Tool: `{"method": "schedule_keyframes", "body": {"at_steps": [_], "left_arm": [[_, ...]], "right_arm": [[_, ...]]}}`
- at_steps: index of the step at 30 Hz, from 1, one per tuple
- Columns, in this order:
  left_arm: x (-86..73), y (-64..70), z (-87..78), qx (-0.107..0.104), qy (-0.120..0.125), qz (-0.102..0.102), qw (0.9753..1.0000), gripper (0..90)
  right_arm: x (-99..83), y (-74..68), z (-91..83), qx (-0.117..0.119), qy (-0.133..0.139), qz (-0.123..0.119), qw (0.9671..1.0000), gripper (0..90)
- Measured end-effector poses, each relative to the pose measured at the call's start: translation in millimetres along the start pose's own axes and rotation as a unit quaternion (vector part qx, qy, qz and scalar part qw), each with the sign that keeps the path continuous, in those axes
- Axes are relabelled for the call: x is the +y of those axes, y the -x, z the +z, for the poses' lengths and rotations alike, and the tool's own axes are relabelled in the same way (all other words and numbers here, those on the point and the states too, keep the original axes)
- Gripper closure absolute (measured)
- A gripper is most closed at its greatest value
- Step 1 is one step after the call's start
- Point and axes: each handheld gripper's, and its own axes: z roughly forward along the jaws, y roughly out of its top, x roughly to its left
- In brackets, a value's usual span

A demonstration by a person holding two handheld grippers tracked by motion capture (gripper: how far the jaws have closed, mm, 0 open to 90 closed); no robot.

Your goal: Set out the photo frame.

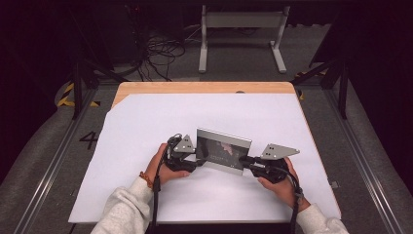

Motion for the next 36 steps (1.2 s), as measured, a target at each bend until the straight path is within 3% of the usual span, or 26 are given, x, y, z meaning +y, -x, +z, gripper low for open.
{"method": "schedule_keyframes", "body": {"at_steps": [7,11,16,24,36], "left_arm": [[0.3,2.1,-0.6,0.006,-0.001,0.004,1.0000,54.3],[2.8,3.5,-0.2,0.017,0.019,-0.001,0.9997,53.0],[1.9,2.1,-0.6,0.021,0.025,-0.006,0.9994,58.8],[0.5,3.7,-3.7,0.025,0.018,-0.004,0.9995,62.6],[-2.9,10.2,-9.5,0.051,0.008,-0.005,0.9987,65.3]], "right_arm": [[-0.2,0.4,-0.3,-0.004,0.000,-0.001,1.0000,77.1],[-0.7,-0.2,-3.2,-0.008,-0.008,-0.006,0.9999,78.6],[-1.1,-0.2,-6.4,-0.013,-0.010,-0.008,0.9998,80.5],[-1.8,-0.7,-4.5,-0.016,-0.009,-0.012,0.9998,80.2],[1.3,-0.5,4.9,-0.032,-0.009,-0.008,0.9994,78.1]]}}
